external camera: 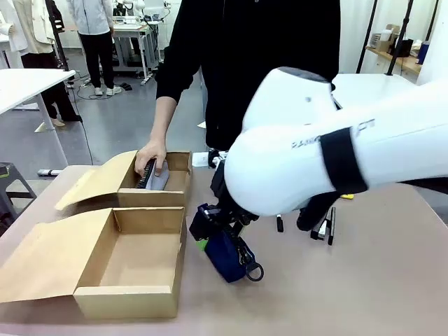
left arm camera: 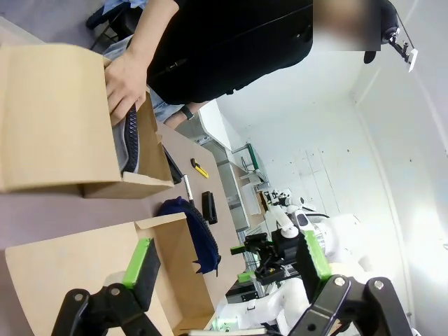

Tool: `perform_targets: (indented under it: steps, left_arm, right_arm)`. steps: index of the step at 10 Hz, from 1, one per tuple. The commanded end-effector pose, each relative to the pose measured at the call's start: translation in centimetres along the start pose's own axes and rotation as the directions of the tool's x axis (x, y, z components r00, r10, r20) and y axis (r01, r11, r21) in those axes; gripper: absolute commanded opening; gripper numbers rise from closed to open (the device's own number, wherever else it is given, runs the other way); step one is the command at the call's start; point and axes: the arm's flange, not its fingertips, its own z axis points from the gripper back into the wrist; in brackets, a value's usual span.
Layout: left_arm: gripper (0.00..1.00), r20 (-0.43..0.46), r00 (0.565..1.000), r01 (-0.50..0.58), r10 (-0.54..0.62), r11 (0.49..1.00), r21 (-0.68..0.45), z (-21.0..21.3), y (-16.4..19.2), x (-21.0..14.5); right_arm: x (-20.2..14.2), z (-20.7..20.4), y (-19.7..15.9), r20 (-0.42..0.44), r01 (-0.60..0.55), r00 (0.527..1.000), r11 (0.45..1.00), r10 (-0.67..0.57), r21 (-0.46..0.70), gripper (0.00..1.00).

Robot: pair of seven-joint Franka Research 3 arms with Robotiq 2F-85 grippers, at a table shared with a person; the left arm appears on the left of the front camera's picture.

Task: Place items inside the box.
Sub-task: Pick up a Pencil pouch or Stapler and place it inside the Mailer Box closest to the robot.

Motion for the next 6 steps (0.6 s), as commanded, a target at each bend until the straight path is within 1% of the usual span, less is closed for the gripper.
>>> perform_targets:
  steps: [1, 2, 4, 5, 6]
  left_arm:
    - [1.0, 0.016, 1.0, 0.024, -0.024, 0.999, -0.022, -0.1, -0.1, -0.1]
    - [1.0, 0.016, 1.0, 0.024, -0.024, 0.999, -0.022, -0.1, -0.1, -0.1]
    - [1.0, 0.016, 1.0, 0.024, -0.024, 0.999, -0.022, -0.1, -0.1, -0.1]
    - [1.0, 0.016, 1.0, 0.024, -0.024, 0.999, -0.022, -0.1, -0.1, -0.1]
    - [1.0, 0.016, 1.0, 0.024, -0.024, 0.999, -0.022, -0.1, -0.1, -0.1]
  right_arm:
    - [3.7, -2.0, 1.0, -0.039, 0.063, 0.997, 0.994, -0.067, -0.092, 1.0]
    - [4.1, -3.3, 0.9, -0.047, 0.071, 0.996, 0.989, -0.077, -0.131, 1.0]
    - [4.5, -4.9, 0.5, -0.032, 0.084, 0.995, 0.98, -0.091, -0.179, 1.0]
    - [4.6, -5.8, 0.2, -0.005, 0.088, 0.996, 0.965, -0.093, -0.249, 1.0]
    - [4.6, -6.6, 0.1, -0.017, 0.08, 0.996, 0.963, -0.087, -0.256, 1.0]
